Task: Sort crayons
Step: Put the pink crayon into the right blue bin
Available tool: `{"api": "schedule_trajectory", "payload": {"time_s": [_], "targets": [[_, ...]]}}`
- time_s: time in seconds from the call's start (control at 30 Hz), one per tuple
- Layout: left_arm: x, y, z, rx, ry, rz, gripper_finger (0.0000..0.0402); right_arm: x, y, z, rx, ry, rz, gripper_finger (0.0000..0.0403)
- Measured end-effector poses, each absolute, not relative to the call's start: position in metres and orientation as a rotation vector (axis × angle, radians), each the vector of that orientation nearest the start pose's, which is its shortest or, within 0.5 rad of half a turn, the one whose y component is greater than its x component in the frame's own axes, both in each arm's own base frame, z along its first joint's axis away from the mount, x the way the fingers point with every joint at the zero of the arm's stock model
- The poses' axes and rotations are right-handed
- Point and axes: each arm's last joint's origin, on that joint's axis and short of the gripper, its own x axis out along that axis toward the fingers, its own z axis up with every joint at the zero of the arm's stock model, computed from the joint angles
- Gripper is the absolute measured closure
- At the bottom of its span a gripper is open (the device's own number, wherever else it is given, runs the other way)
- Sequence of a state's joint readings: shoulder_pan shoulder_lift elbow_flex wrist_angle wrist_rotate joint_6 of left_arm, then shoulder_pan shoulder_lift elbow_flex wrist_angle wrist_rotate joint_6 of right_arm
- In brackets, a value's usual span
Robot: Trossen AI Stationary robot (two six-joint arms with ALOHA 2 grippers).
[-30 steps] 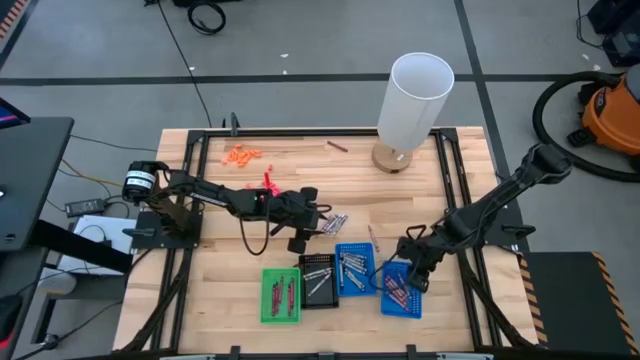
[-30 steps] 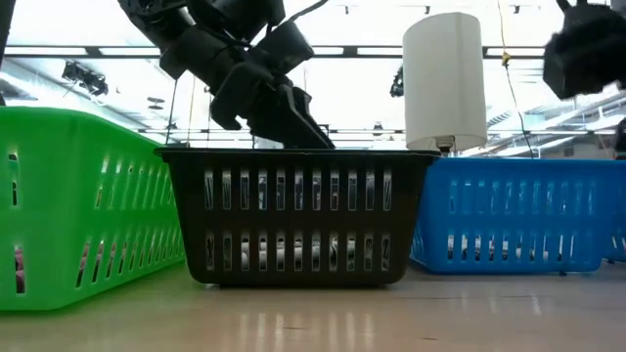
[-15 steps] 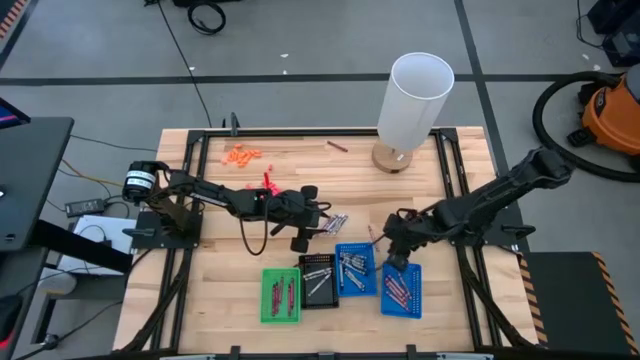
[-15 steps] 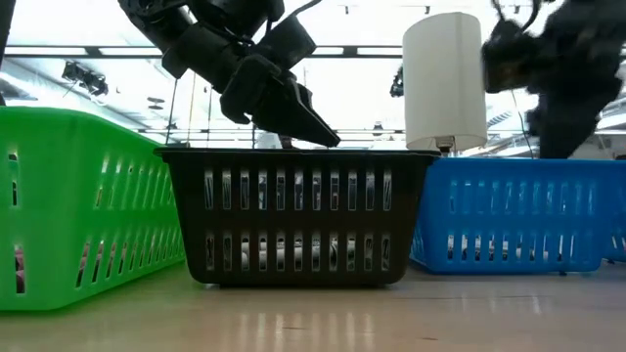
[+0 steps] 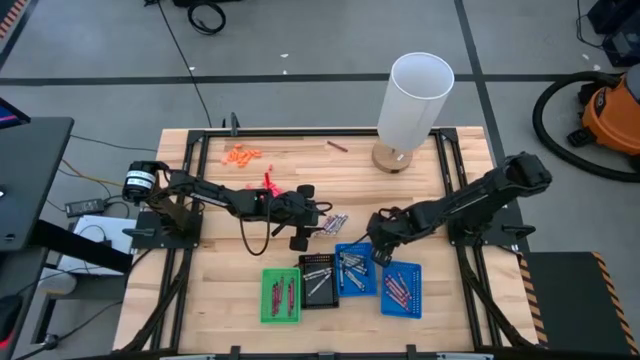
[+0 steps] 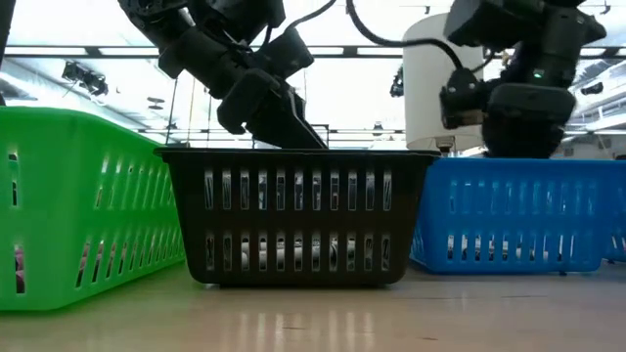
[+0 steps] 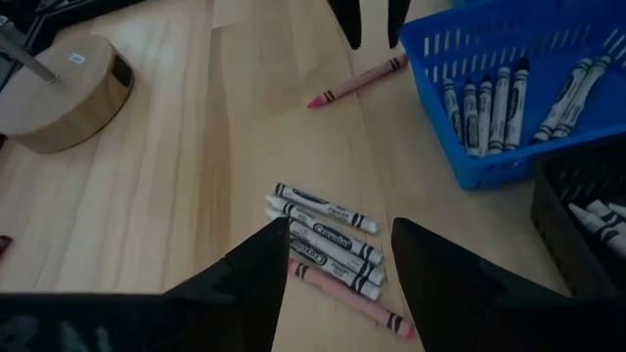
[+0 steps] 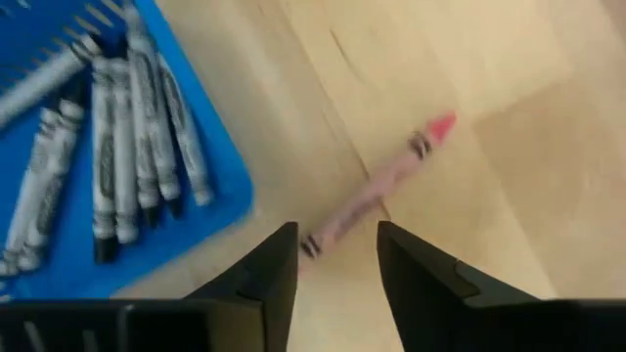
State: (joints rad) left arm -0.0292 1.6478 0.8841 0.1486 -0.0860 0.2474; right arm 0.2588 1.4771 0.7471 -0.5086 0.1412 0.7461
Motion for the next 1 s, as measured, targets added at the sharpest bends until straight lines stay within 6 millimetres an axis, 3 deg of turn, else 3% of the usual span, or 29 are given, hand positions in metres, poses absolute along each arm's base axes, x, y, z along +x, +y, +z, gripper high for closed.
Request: {"api": "schedule_trajectory", "payload": {"time_s": [0.27, 0.67, 0.83, 1.0], "targets": [[0.337, -0.007, 0.184, 0.284, 0.626, -0.022, 0.0208, 0.259, 0.062, 0.152, 0.291, 1.226, -0.409, 0.0215], [0.337, -0.007, 0.184, 0.286, 0.635, -0.022, 0.0208, 0.260, 0.062, 0.135, 0.253, 1.308, -0.444, 0.0215], [0.337, -0.007, 0.184, 0.285, 0.636, -0.022, 0.0208, 0.254, 0.058, 0.137, 0.206, 1.364, -0.436, 0.0228], [0.336, -0.007, 0.183, 0.285, 0.643, -0.023, 0.0208, 0.252, 0.057, 0.136, 0.187, 1.377, -0.418, 0.0276]]}}
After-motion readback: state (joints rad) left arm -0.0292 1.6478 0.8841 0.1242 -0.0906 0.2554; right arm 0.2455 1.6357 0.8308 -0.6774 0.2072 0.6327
